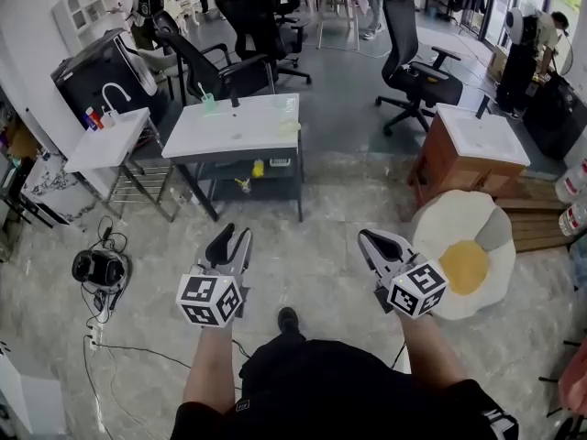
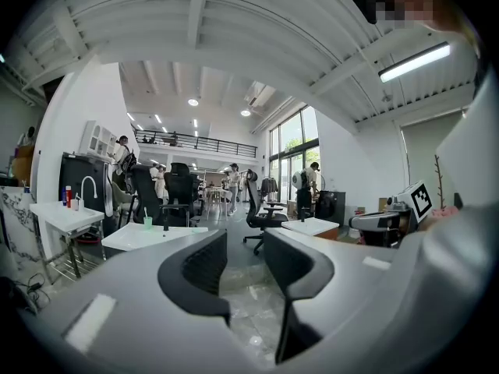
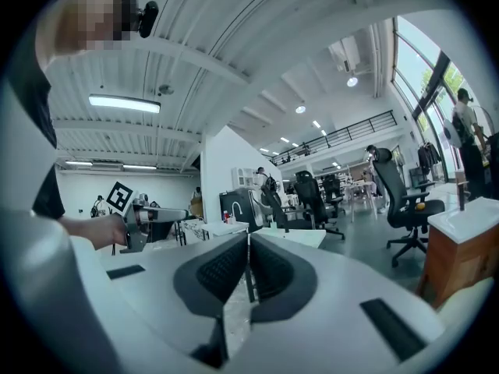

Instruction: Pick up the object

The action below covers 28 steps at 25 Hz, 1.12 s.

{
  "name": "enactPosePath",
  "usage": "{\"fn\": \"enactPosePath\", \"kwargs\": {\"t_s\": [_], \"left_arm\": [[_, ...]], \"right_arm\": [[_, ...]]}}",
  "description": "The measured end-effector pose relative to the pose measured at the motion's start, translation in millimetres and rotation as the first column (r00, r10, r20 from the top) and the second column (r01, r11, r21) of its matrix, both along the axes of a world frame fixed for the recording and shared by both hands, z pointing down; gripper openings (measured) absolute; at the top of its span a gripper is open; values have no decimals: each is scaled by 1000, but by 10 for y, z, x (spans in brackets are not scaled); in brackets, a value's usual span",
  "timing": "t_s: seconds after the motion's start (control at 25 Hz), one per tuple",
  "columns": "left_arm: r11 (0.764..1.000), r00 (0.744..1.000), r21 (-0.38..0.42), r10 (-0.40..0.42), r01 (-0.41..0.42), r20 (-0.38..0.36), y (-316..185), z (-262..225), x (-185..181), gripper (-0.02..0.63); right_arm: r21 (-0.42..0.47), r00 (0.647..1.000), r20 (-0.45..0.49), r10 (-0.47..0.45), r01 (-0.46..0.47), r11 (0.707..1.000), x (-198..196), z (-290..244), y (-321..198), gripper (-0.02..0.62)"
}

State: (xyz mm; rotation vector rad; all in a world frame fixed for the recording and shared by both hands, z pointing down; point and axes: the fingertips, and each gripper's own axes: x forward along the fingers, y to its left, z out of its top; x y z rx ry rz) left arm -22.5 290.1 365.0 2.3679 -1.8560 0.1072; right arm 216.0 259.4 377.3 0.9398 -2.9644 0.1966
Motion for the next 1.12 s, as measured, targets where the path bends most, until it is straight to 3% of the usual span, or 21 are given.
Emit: {"fn": "enactPosePath", "kwargs": {"t_s": [0.44, 1.12], "left_arm": [[999, 999, -10, 41, -41, -23, -764, 196, -325, 239], [994, 994, -35, 98, -100, -47, -2146, 358, -1194, 241]], "right_arm": [[-31, 999, -35, 13, -14, 999, -360, 132, -721, 12], [-101, 996, -80, 30, -38, 994, -1370, 257, -2031, 12]]}}
